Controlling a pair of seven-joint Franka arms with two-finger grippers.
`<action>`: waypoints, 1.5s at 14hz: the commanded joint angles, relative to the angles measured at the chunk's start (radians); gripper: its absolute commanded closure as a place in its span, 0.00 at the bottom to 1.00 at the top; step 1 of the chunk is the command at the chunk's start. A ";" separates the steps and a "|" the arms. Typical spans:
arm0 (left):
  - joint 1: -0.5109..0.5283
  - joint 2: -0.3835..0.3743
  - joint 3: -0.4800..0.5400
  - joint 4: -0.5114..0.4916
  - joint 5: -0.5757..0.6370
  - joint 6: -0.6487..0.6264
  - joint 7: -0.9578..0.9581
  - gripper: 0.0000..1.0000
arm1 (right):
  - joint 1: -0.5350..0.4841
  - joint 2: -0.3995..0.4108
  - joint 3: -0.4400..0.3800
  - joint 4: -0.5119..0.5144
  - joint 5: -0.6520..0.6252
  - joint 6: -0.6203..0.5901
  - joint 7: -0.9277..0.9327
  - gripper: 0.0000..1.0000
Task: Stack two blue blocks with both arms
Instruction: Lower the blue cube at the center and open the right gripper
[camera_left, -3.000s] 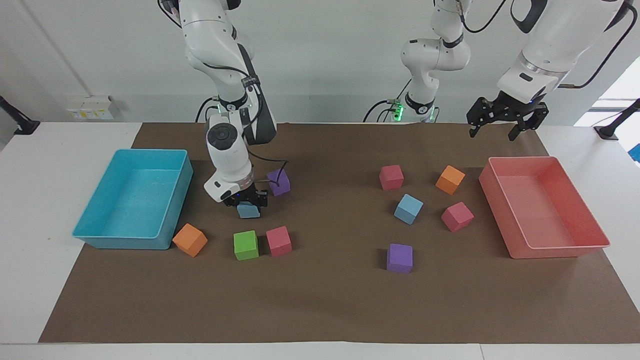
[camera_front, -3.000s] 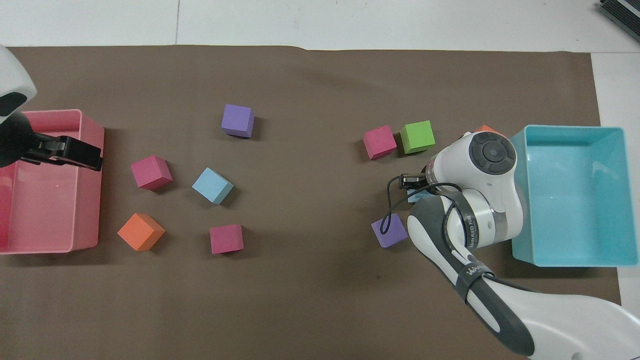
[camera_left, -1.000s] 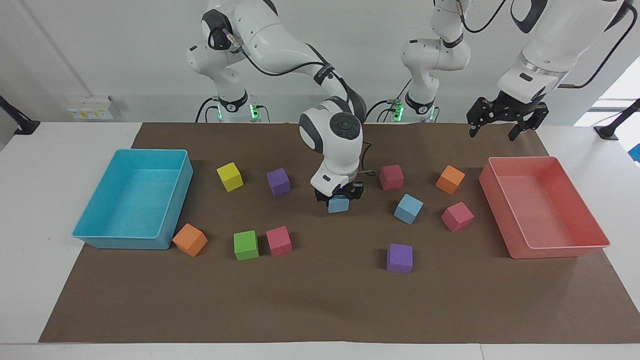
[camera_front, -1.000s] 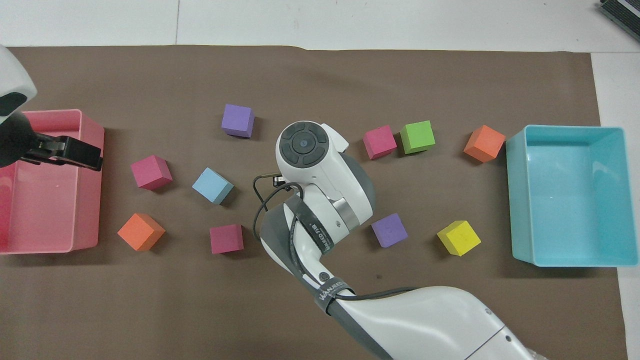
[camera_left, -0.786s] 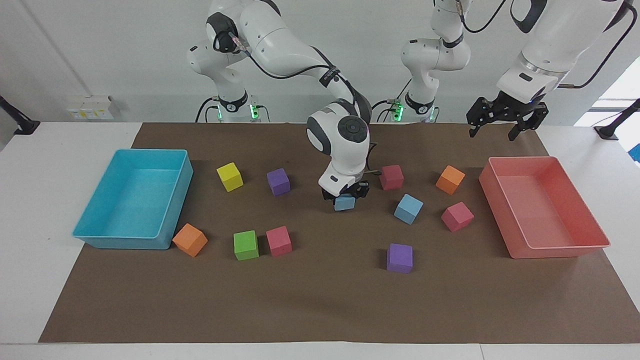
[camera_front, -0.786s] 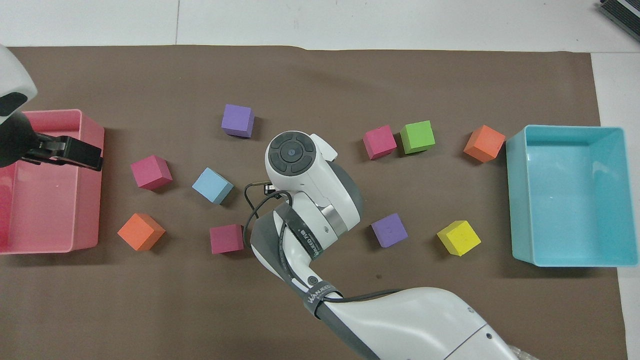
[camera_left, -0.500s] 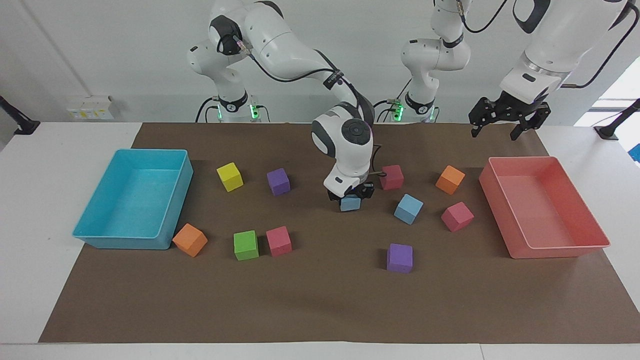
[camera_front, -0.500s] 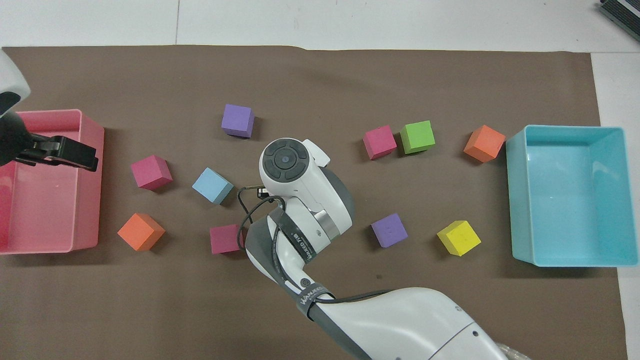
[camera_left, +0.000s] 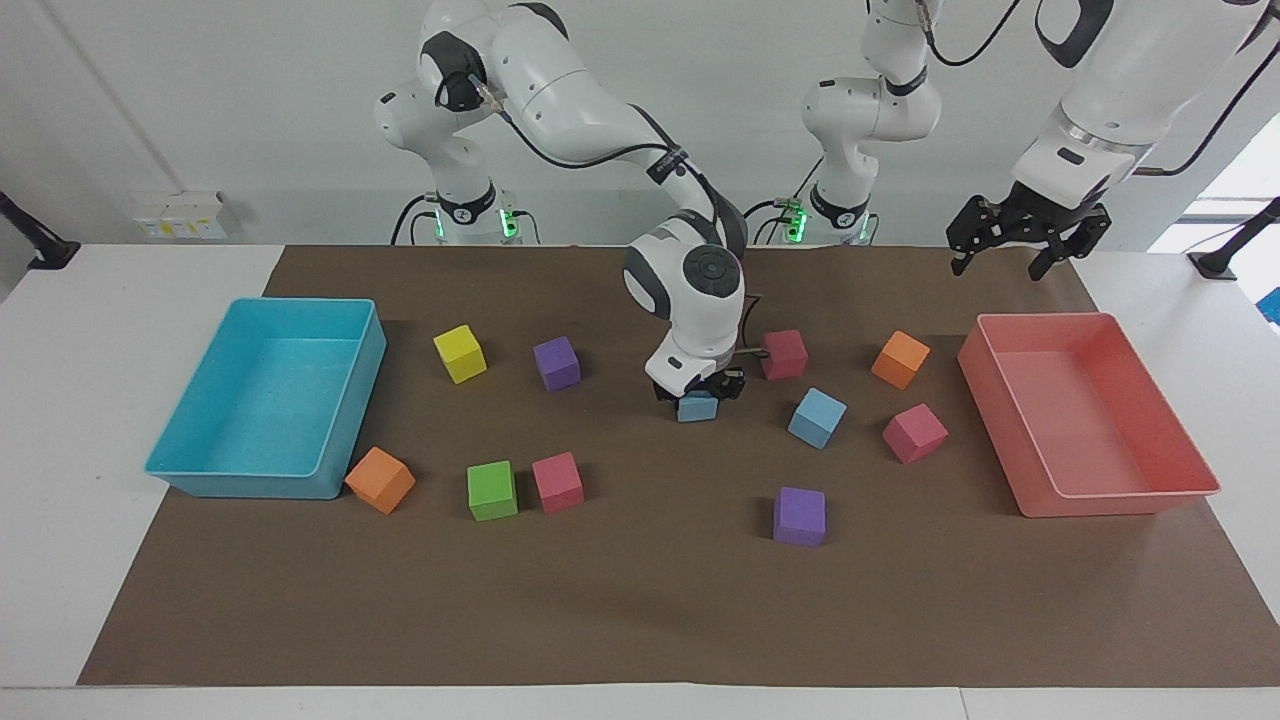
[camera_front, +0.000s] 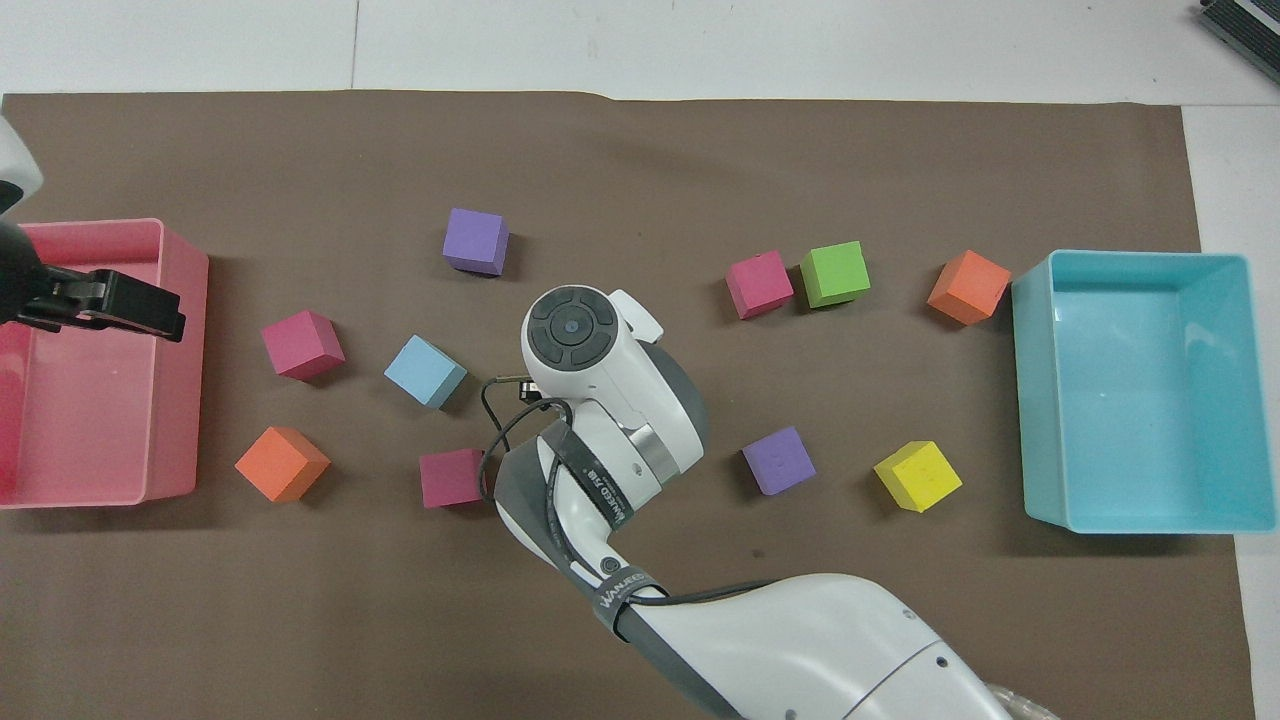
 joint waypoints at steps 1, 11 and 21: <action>0.009 -0.010 -0.007 0.002 0.003 -0.011 0.008 0.00 | -0.001 -0.007 0.002 -0.019 -0.003 0.022 0.027 1.00; 0.012 -0.019 -0.007 -0.010 -0.001 -0.012 0.010 0.00 | -0.003 -0.011 -0.004 -0.036 -0.043 0.027 0.030 0.33; 0.012 -0.021 -0.007 -0.021 -0.001 0.020 0.003 0.00 | -0.055 -0.105 -0.003 -0.036 0.007 0.007 0.018 0.00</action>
